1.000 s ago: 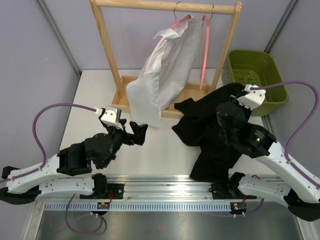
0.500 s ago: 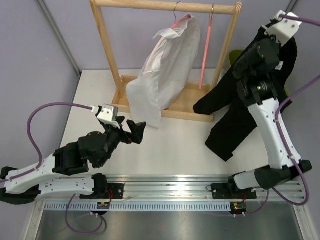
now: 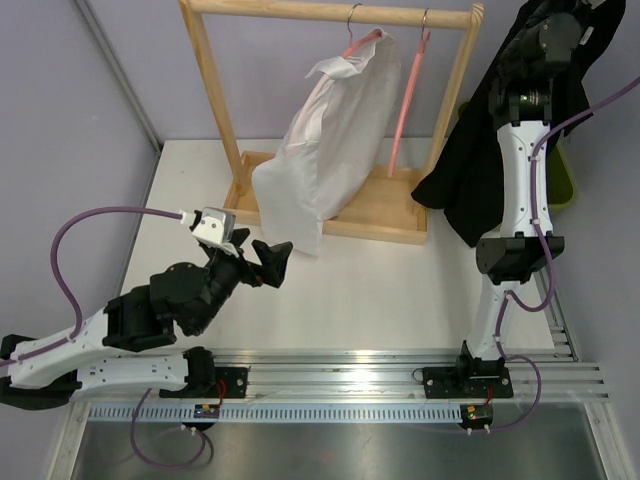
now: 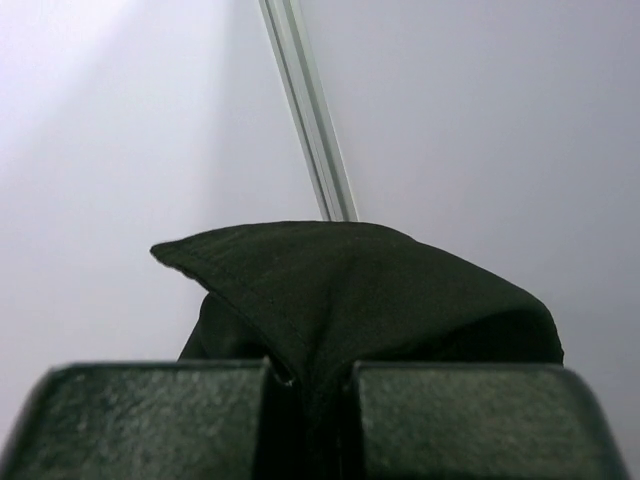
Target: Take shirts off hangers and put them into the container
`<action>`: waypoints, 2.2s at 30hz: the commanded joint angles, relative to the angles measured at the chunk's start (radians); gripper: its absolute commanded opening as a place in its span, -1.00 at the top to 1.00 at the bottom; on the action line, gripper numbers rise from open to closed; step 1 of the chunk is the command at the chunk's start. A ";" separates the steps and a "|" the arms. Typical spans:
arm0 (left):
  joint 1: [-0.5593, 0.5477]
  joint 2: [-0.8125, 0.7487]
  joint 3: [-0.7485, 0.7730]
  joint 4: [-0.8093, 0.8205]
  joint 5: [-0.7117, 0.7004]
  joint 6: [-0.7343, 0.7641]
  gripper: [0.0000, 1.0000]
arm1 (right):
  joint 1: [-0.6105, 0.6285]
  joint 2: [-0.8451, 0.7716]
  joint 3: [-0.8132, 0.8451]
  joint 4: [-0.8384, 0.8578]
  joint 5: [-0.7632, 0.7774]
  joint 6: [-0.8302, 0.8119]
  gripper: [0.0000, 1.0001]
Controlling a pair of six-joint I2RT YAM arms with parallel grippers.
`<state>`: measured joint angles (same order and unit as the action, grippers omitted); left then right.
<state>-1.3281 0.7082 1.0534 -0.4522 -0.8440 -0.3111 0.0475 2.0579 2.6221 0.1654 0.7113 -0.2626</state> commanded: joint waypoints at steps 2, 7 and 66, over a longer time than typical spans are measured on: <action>0.001 0.022 0.030 0.083 0.014 0.056 -0.98 | -0.040 0.024 0.110 0.371 -0.173 0.086 1.00; 0.012 0.022 0.024 0.121 0.003 0.096 -0.98 | -0.106 0.083 0.168 0.661 -0.317 0.204 1.00; 0.208 -0.067 -0.199 0.319 0.283 -0.036 -0.98 | -0.195 -0.206 -0.770 -0.437 -0.406 0.602 -0.99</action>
<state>-1.1236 0.6655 0.8726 -0.1661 -0.5888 -0.3115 -0.1890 2.1319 1.9171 -0.4675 0.3283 0.4129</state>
